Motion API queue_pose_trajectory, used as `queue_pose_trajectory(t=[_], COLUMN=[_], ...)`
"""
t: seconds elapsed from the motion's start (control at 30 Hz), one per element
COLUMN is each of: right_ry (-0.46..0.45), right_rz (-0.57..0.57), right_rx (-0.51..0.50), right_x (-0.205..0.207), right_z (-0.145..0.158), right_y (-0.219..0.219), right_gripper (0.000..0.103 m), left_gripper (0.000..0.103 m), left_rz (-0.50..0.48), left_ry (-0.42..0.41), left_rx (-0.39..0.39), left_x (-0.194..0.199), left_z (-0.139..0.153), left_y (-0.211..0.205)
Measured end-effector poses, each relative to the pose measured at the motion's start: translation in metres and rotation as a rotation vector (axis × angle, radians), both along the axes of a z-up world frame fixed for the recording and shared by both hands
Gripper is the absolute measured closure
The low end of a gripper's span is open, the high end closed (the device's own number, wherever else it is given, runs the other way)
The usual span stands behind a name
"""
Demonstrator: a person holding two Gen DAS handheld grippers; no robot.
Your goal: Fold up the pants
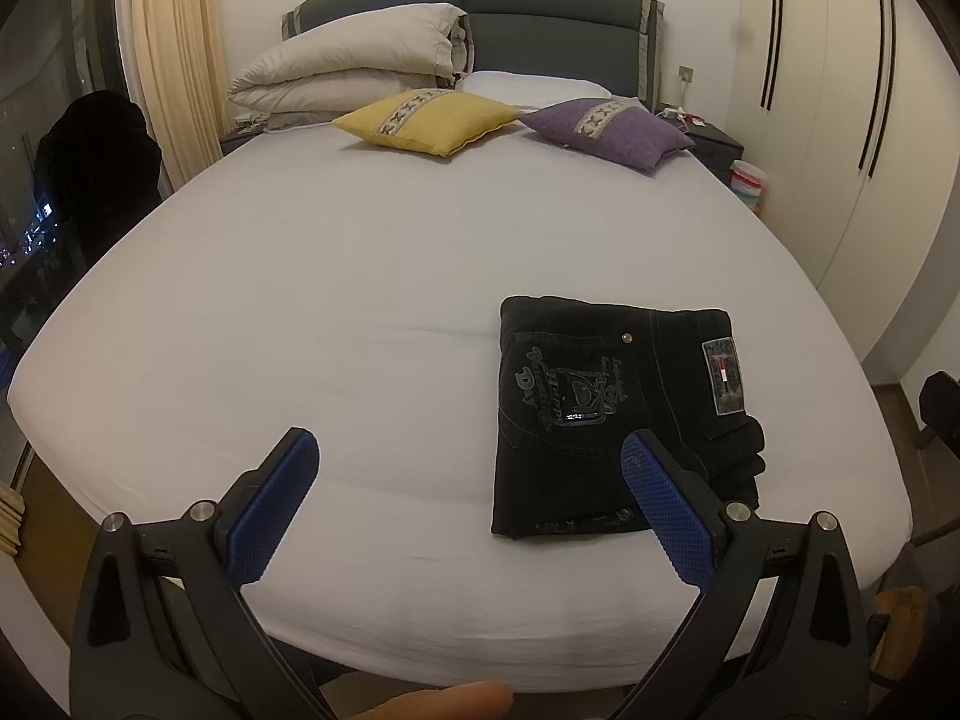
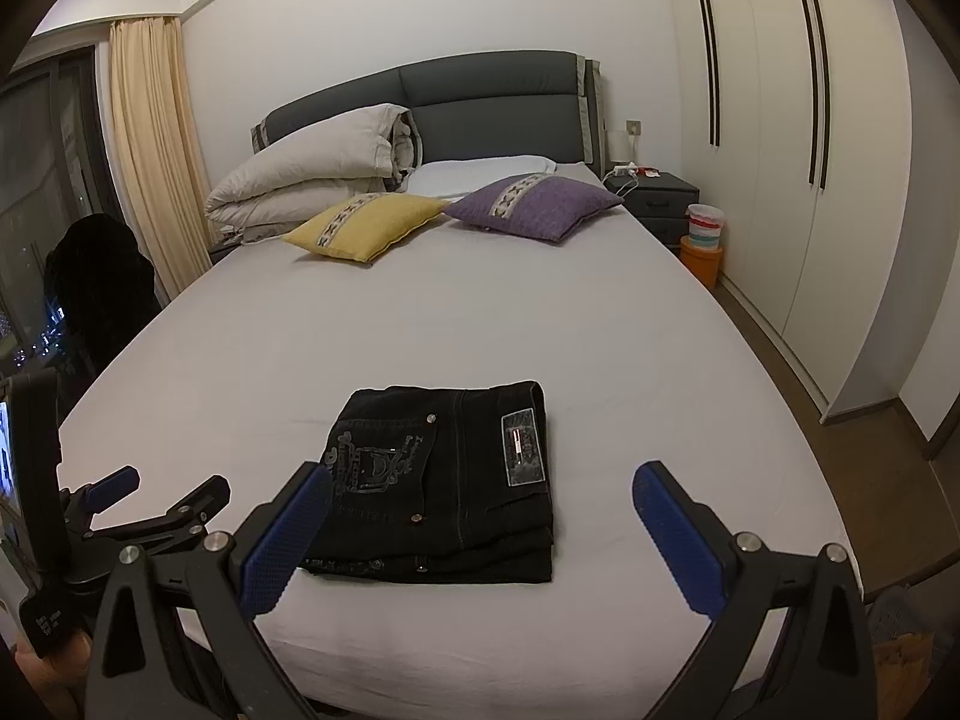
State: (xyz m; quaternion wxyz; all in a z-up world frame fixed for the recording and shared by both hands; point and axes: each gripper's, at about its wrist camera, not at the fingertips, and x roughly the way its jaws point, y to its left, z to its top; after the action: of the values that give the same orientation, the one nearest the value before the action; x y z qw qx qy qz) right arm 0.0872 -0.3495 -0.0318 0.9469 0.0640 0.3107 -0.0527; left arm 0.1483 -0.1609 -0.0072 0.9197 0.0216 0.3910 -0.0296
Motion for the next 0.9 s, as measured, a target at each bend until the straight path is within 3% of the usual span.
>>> queue_pose_trajectory(t=[0.9], right_ry=[0.005], right_rz=[0.005], right_rx=[-0.001], right_x=[-0.0018], right_z=[-0.0053], right_y=[0.0015], right_gripper=[0.0], left_gripper=[0.0], left_rz=[-0.001], left_ry=[0.001], left_rx=[0.006], left_x=[0.0001], left_z=[-0.0032], left_y=[0.0005])
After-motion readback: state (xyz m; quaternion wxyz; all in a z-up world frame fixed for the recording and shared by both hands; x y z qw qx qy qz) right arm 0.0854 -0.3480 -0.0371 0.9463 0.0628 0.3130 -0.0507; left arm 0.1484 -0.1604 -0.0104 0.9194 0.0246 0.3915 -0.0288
